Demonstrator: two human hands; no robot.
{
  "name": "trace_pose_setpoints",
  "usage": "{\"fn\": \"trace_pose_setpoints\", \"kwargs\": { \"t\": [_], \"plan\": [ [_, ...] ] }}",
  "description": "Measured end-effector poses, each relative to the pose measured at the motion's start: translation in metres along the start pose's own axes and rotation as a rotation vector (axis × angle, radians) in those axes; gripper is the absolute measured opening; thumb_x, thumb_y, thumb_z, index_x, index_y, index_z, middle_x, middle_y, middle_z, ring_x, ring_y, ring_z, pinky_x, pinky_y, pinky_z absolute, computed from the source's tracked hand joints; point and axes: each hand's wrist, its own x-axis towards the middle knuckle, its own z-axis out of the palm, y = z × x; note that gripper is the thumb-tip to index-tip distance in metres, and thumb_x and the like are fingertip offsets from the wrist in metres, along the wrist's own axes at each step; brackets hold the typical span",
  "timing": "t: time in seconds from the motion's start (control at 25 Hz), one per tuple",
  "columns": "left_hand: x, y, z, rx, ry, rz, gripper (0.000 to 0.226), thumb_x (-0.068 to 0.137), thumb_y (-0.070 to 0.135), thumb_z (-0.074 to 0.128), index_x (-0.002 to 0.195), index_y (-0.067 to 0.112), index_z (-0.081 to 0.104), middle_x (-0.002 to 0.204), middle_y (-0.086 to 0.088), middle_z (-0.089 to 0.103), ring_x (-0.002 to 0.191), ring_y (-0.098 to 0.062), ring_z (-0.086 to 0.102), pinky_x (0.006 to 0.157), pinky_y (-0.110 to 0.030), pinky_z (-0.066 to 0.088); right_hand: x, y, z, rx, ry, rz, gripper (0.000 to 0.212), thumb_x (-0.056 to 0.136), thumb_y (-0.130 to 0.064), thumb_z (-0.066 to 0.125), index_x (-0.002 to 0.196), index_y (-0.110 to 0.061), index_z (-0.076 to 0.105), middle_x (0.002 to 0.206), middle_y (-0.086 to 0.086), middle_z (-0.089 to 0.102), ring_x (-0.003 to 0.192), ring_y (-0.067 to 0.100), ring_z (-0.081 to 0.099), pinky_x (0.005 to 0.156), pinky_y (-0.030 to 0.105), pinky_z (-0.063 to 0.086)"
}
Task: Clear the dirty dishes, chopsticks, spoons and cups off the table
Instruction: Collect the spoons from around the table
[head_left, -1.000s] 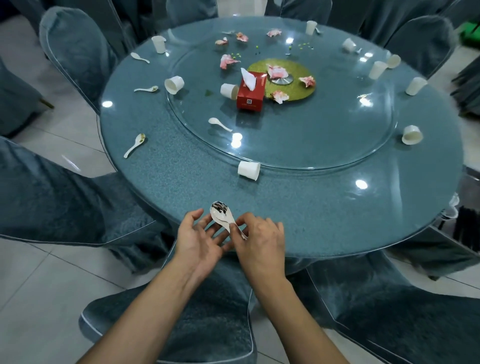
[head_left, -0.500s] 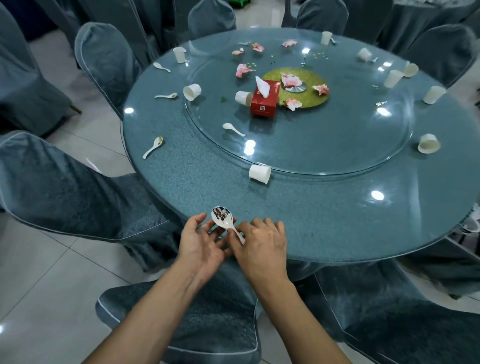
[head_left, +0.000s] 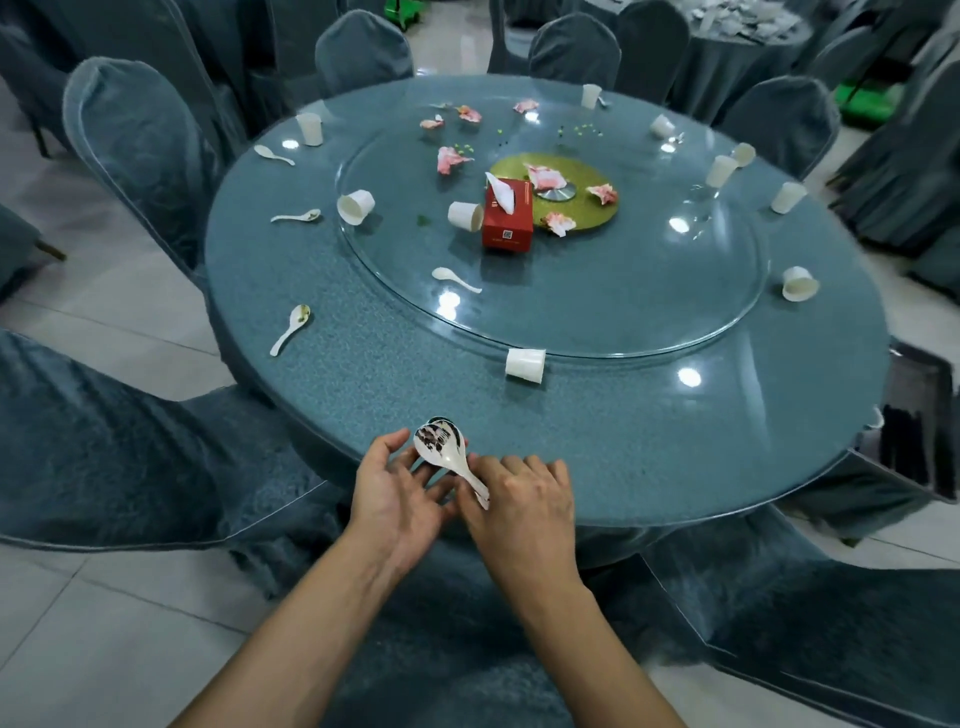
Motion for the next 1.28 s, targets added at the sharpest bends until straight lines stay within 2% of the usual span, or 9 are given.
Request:
{"fn": "trace_pose_setpoints", "kwargs": {
  "t": [0.24, 0.32, 0.48, 0.56, 0.72, 0.8, 1.0, 1.16, 1.28],
  "plan": [
    [-0.004, 0.053, -0.028, 0.024, -0.064, -0.09, 0.035, 0.097, 0.034, 0.044, 0.111, 0.007, 0.06, 0.128, -0.025, 0.064, 0.082, -0.029, 0.066, 0.077, -0.04, 0.047, 0.005, -0.064, 0.007, -0.042, 0.07, 0.112, 0.025, 0.081, -0.044, 0.061, 0.086, -0.027, 0.077, 0.064, -0.002, 0.064, 0.062, 0.022, 0.058, 0.065, 0.036, 0.039],
    [-0.006, 0.069, -0.038, 0.038, -0.089, -0.112, 0.036, 0.098, 0.035, 0.044, 0.113, 0.006, 0.06, 0.133, -0.024, 0.063, 0.081, -0.029, 0.068, 0.078, -0.04, 0.048, 0.005, -0.085, 0.011, -0.076, 0.069, 0.151, 0.025, 0.079, -0.045, 0.064, 0.088, -0.026, 0.077, 0.065, -0.002, 0.064, 0.062, 0.023, 0.058, 0.067, 0.037, 0.036],
    [-0.007, 0.089, -0.053, 0.054, -0.105, -0.135, 0.039, 0.098, 0.034, 0.043, 0.114, 0.003, 0.062, 0.132, -0.025, 0.064, 0.097, -0.036, 0.068, 0.09, -0.046, 0.05, 0.005, -0.113, 0.019, -0.111, 0.04, 0.196, 0.025, 0.079, -0.049, 0.067, 0.086, -0.027, 0.076, 0.066, -0.004, 0.064, 0.064, 0.022, 0.058, 0.067, 0.036, 0.031],
    [-0.008, 0.096, -0.055, 0.055, -0.104, -0.148, 0.04, 0.098, 0.034, 0.044, 0.113, 0.002, 0.062, 0.133, -0.026, 0.063, 0.101, -0.039, 0.067, 0.093, -0.047, 0.049, 0.006, -0.119, 0.02, -0.076, 0.056, 0.201, 0.025, 0.08, -0.05, 0.066, 0.085, -0.027, 0.075, 0.068, -0.004, 0.065, 0.065, 0.021, 0.058, 0.067, 0.036, 0.035],
    [-0.009, 0.107, -0.061, 0.033, -0.095, -0.148, 0.042, 0.097, 0.035, 0.045, 0.12, 0.002, 0.058, 0.134, -0.026, 0.063, 0.116, -0.042, 0.064, 0.083, -0.049, 0.059, 0.014, -0.123, 0.021, 0.008, 0.092, 0.195, 0.03, 0.085, -0.051, 0.056, 0.08, -0.026, 0.07, 0.069, -0.005, 0.065, 0.067, 0.021, 0.059, 0.067, 0.036, 0.04],
    [-0.009, 0.111, -0.068, 0.034, -0.075, -0.14, 0.045, 0.095, 0.035, 0.047, 0.126, 0.003, 0.057, 0.135, -0.026, 0.062, 0.123, -0.042, 0.06, 0.093, -0.055, 0.053, 0.018, -0.121, 0.024, 0.06, 0.104, 0.212, 0.029, 0.089, -0.048, 0.056, 0.083, -0.023, 0.071, 0.073, -0.003, 0.067, 0.069, 0.022, 0.061, 0.068, 0.037, 0.043],
    [-0.008, 0.128, -0.081, 0.013, -0.026, -0.079, 0.049, 0.095, 0.033, 0.049, 0.131, 0.0, 0.057, 0.132, -0.027, 0.063, 0.127, -0.044, 0.058, 0.093, -0.06, 0.052, 0.028, -0.112, 0.042, 0.098, 0.103, 0.246, 0.026, 0.088, -0.041, 0.06, 0.092, -0.02, 0.073, 0.081, -0.001, 0.071, 0.074, 0.023, 0.064, 0.07, 0.037, 0.048],
    [-0.012, 0.147, -0.094, 0.0, -0.002, -0.074, 0.046, 0.095, 0.033, 0.049, 0.124, -0.001, 0.059, 0.133, -0.028, 0.062, 0.129, -0.044, 0.056, 0.098, -0.06, 0.049, 0.035, -0.123, 0.054, 0.109, 0.08, 0.251, 0.017, 0.088, -0.035, 0.072, 0.092, -0.019, 0.073, 0.08, -0.001, 0.07, 0.074, 0.023, 0.065, 0.071, 0.037, 0.048],
    [-0.005, 0.171, -0.099, -0.003, 0.006, -0.069, 0.045, 0.096, 0.033, 0.049, 0.124, 0.0, 0.06, 0.132, -0.028, 0.063, 0.128, -0.044, 0.057, 0.096, -0.059, 0.05, 0.053, -0.138, 0.061, 0.12, 0.056, 0.259, 0.019, 0.089, -0.037, 0.071, 0.096, -0.019, 0.073, 0.082, -0.001, 0.071, 0.077, 0.021, 0.065, 0.075, 0.039, 0.05]
  ]
}}
